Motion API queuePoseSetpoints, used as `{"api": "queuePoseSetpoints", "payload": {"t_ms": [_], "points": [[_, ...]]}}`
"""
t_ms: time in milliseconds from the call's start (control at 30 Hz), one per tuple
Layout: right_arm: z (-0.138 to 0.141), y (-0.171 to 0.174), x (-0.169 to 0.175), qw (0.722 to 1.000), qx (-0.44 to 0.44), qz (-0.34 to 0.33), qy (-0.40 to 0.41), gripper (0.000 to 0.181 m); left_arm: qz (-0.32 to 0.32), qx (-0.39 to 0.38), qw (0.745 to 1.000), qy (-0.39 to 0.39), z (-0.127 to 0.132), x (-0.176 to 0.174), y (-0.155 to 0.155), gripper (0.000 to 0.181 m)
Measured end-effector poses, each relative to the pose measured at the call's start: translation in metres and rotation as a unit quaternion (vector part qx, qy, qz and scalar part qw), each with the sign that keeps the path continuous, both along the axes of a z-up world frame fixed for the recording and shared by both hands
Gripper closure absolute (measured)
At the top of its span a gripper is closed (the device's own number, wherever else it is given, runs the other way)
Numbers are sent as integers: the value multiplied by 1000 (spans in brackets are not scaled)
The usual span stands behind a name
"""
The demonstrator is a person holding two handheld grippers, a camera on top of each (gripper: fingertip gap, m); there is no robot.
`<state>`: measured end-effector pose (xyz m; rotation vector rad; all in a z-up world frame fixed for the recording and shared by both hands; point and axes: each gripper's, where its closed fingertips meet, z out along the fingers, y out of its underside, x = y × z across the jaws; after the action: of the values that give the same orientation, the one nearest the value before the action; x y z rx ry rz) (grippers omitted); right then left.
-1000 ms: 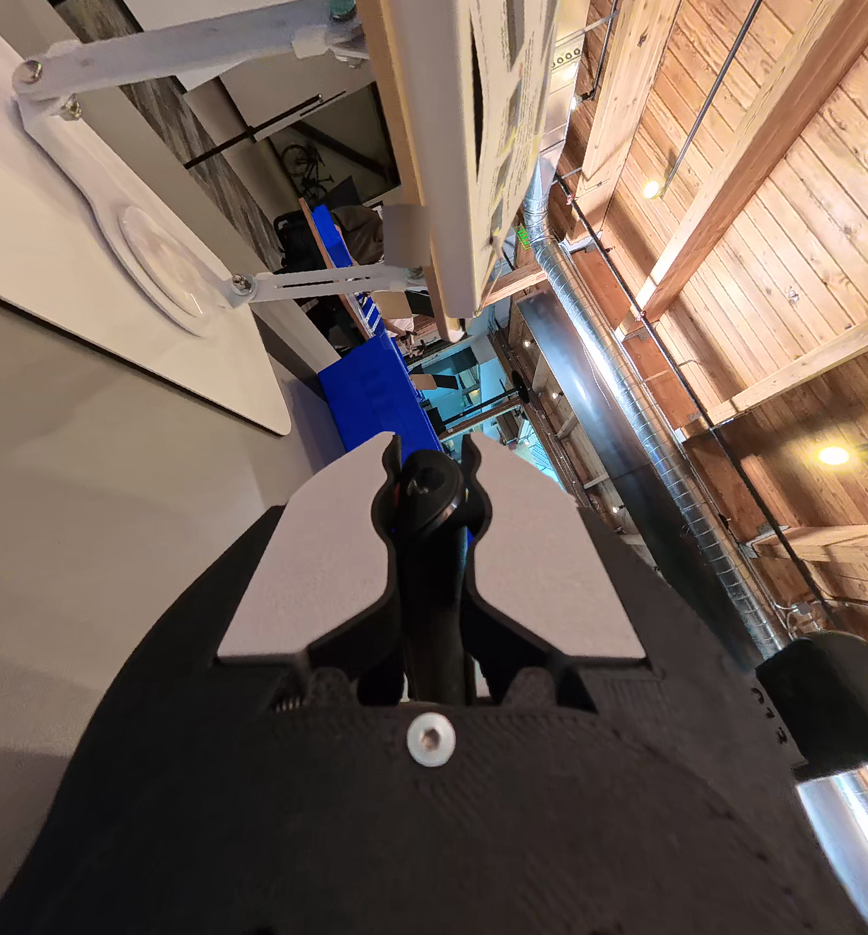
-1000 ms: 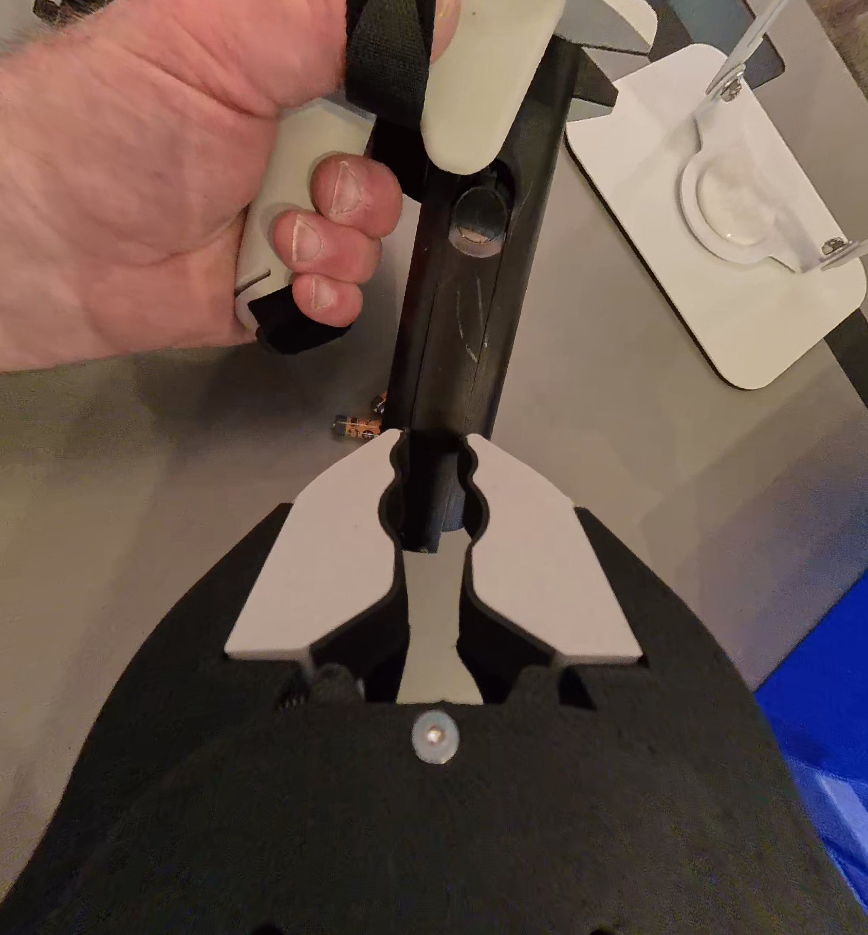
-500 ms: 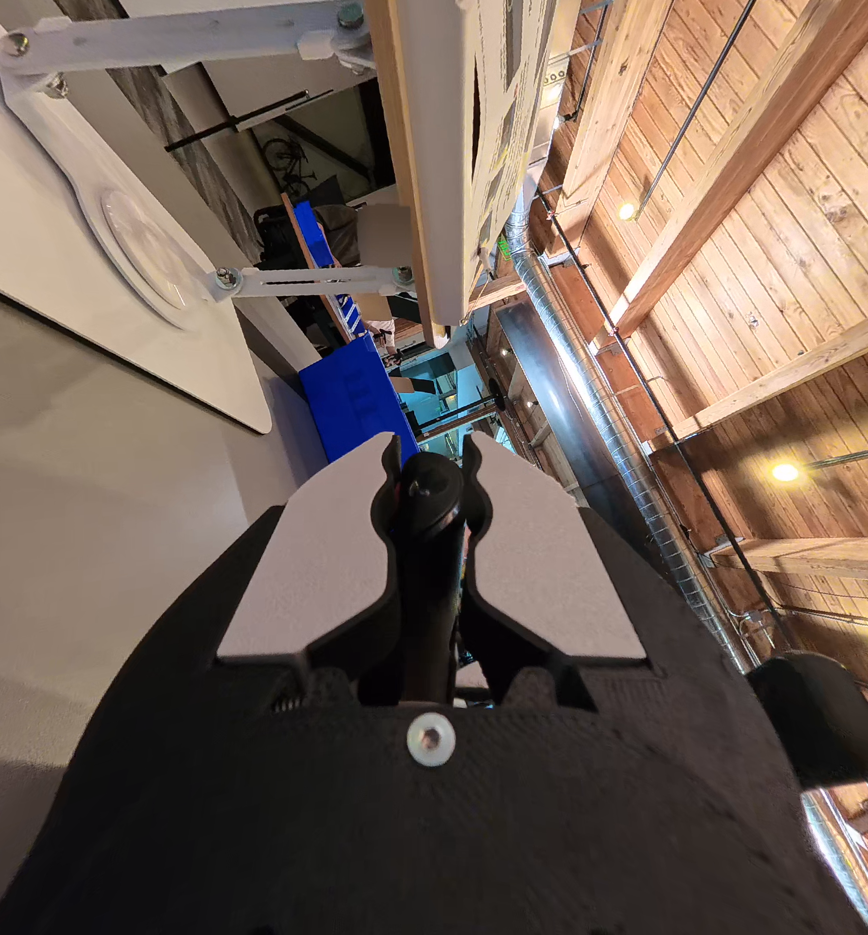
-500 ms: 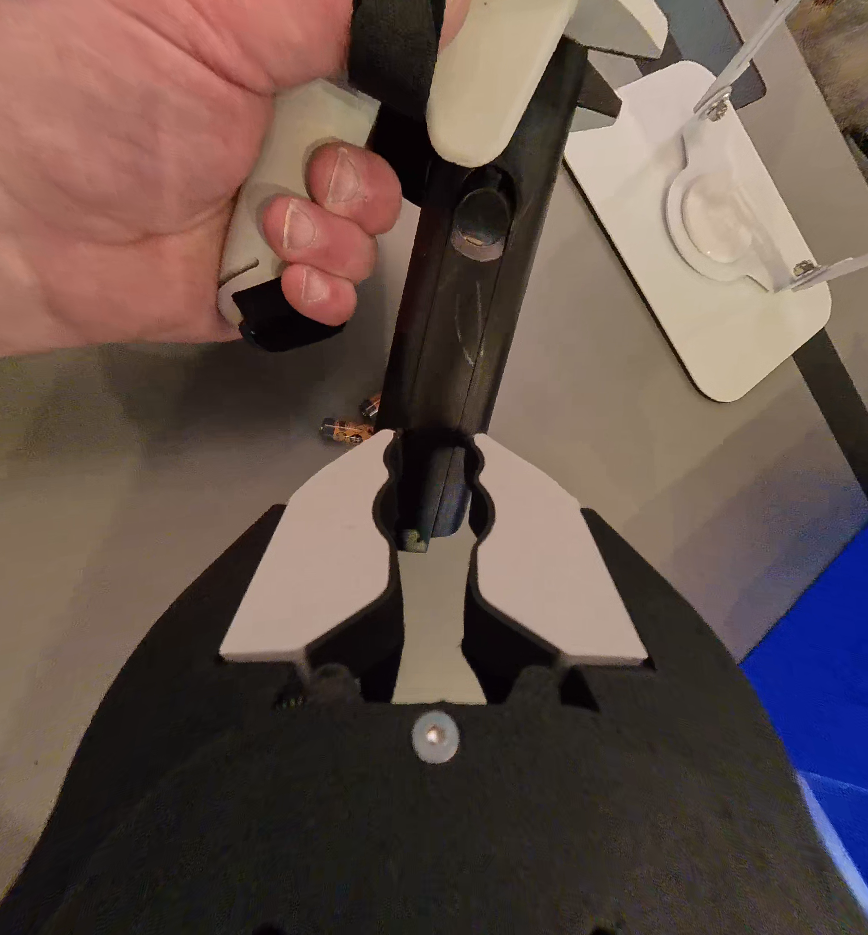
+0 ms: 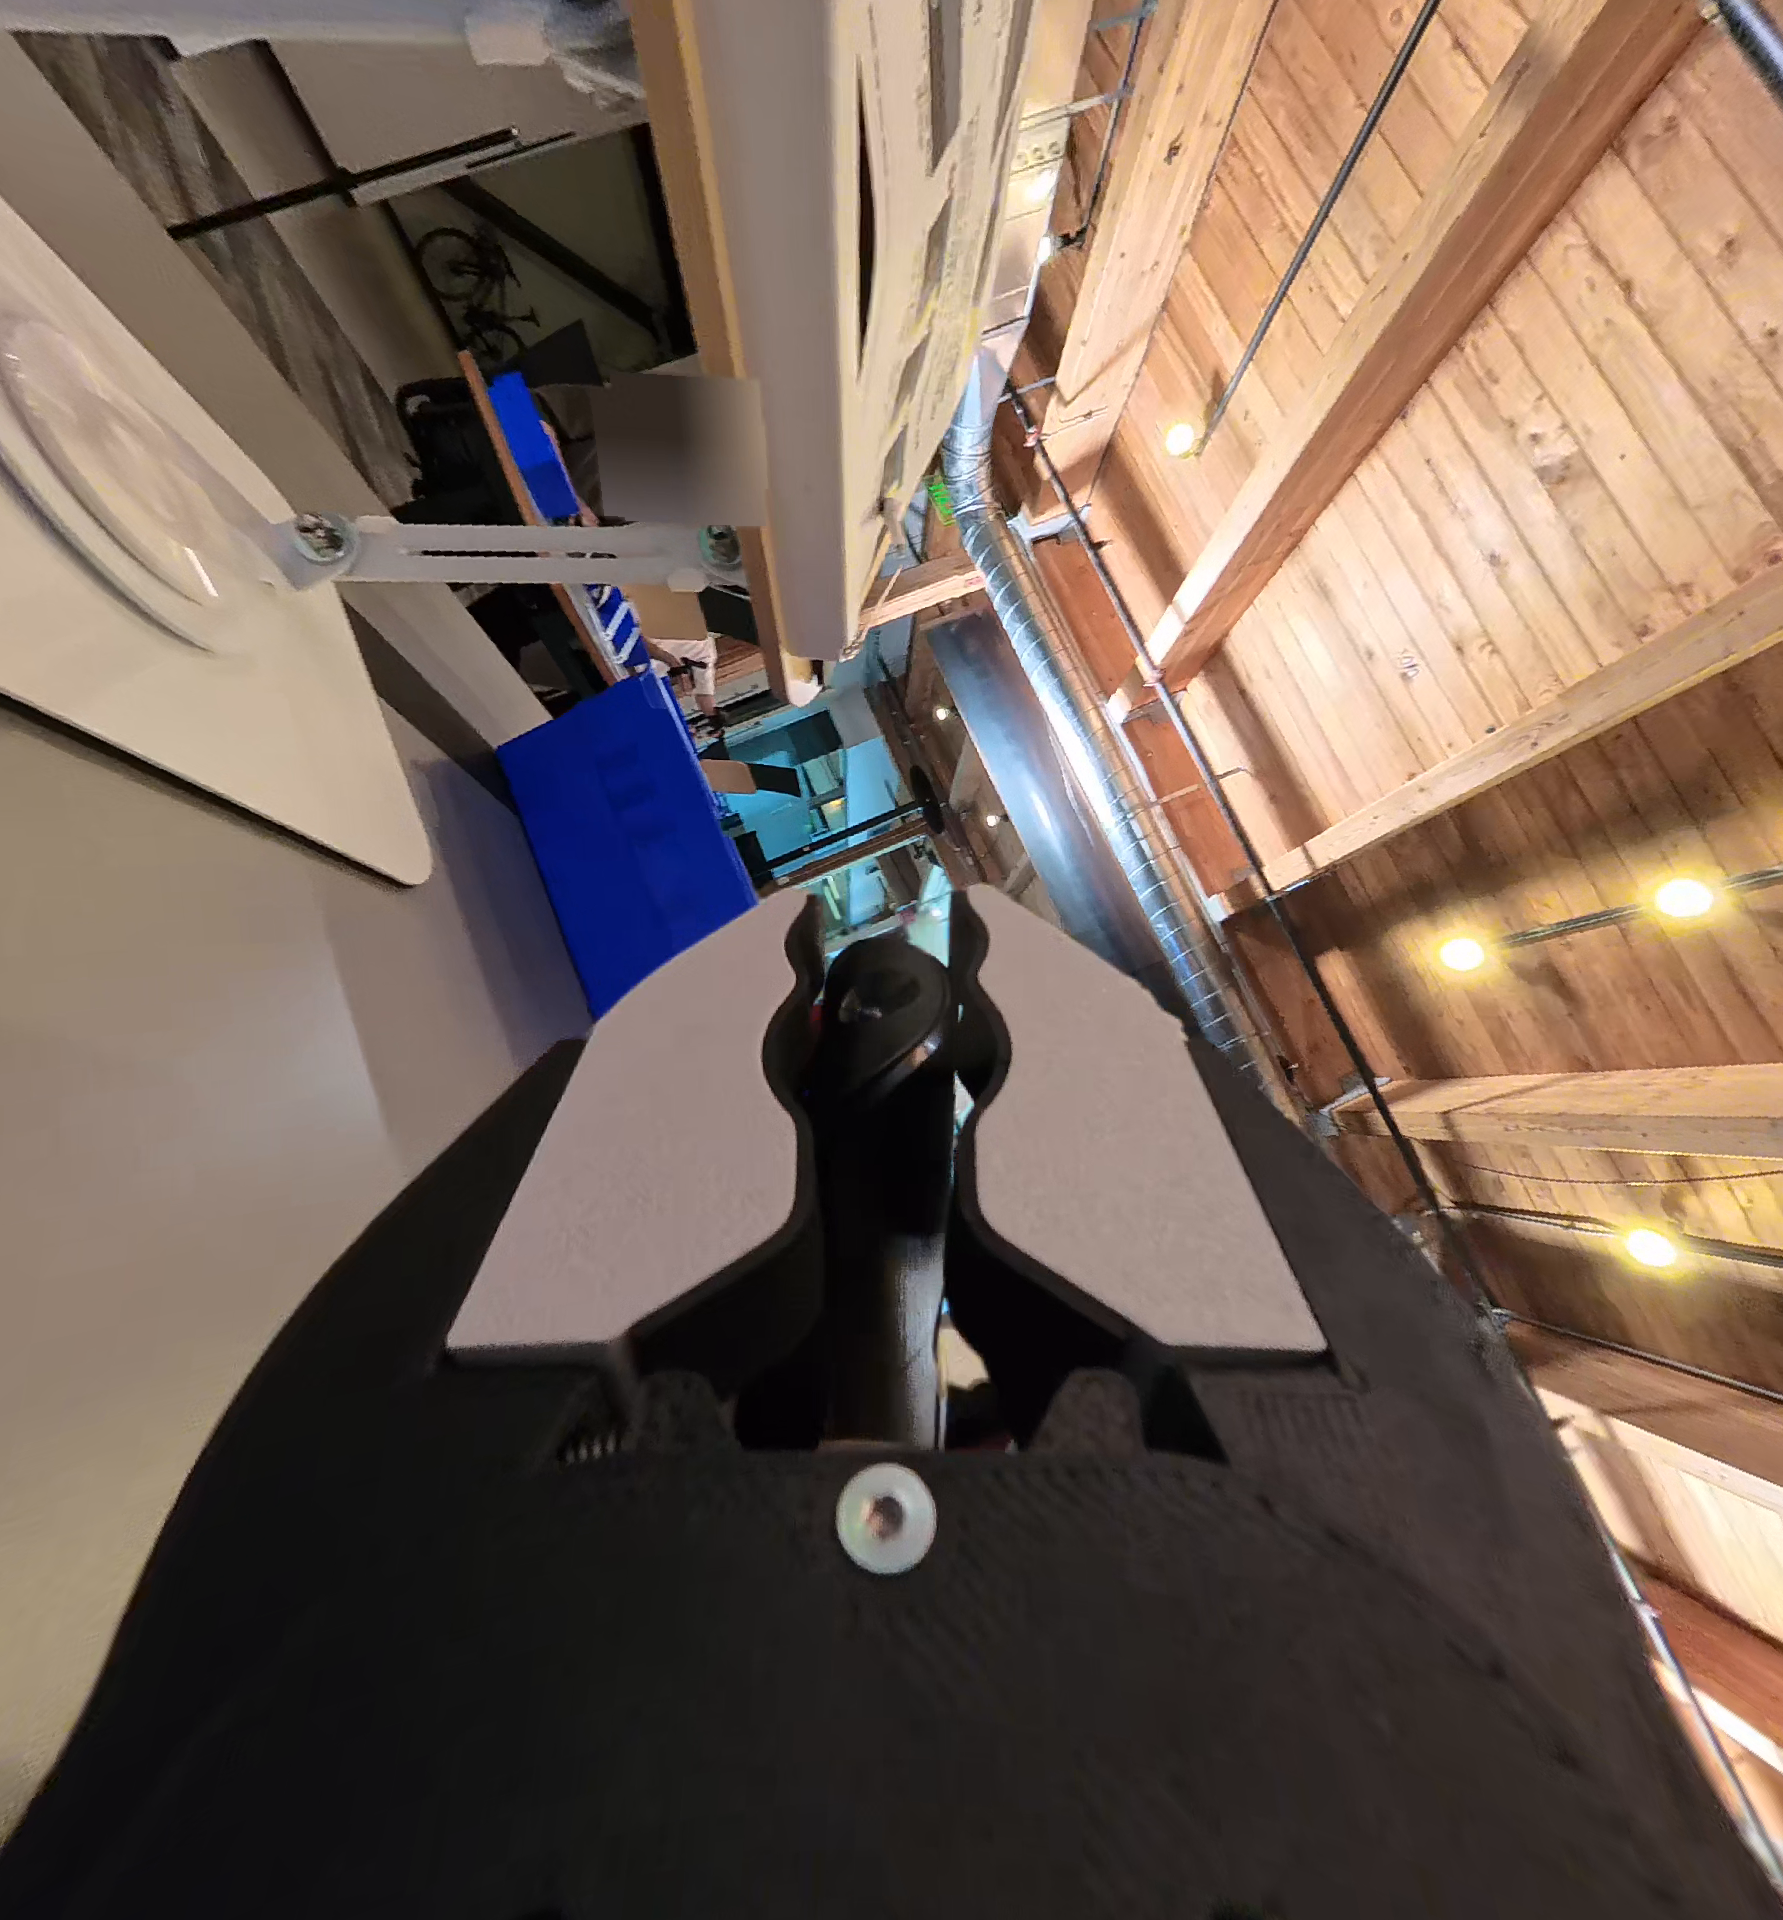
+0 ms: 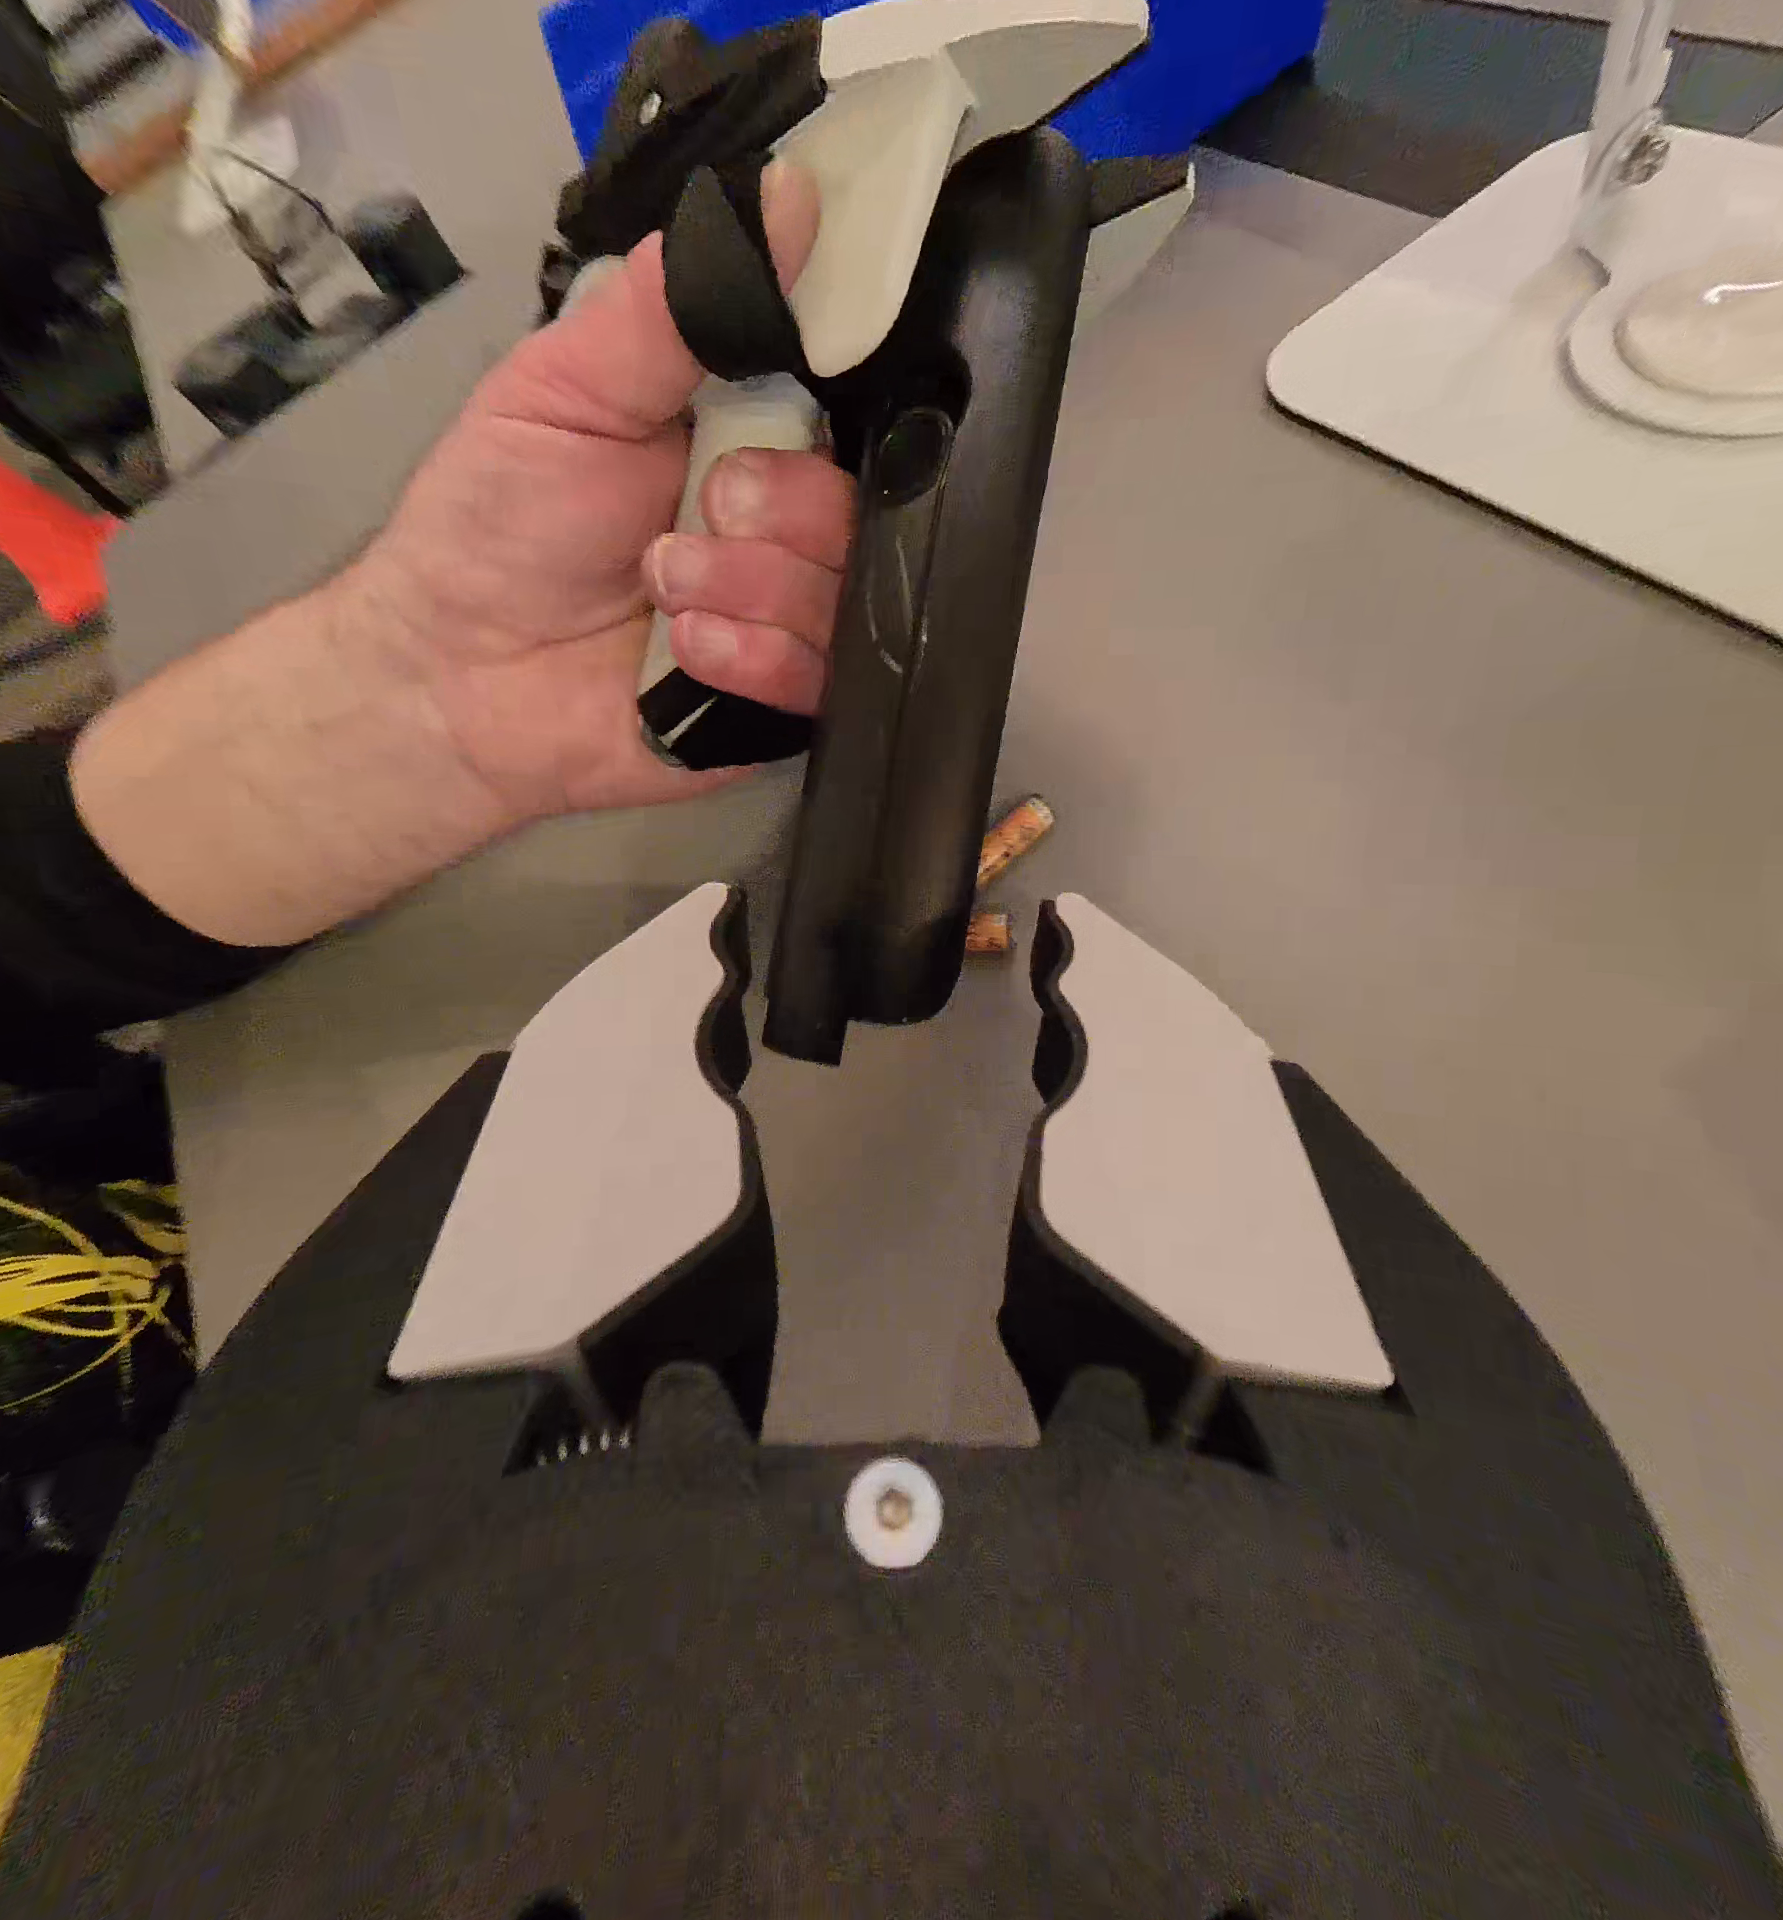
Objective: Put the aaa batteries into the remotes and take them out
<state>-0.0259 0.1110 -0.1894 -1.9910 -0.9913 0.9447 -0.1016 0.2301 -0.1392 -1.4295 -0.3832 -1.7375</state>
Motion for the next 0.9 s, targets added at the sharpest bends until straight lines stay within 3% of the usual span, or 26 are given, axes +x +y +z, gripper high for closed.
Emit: {"api": "queuePoseSetpoints", "payload": {"t_ms": [133, 300, 500, 800, 900], "points": [[15, -14, 10, 988, -11, 14, 151, 111, -13, 19, 999, -47, 17, -5, -4, 158], [26, -23, 3, 948, -76, 49, 306, 99, -43, 37, 991, -120, 32, -1, -11, 158], [32, -36, -19, 940, -53, 83, 328, 96, -47, 47, 988, -140, 41, -2, -16, 159], [34, -20, -24, 939, -24, 58, 337, 117, -44, 58, 991, -113, 43, 5, -21, 158], [39, -23, -30, 932, -20, 79, 353, 126, -54, 62, 991, -110, 44, 11, -24, 158]]}}
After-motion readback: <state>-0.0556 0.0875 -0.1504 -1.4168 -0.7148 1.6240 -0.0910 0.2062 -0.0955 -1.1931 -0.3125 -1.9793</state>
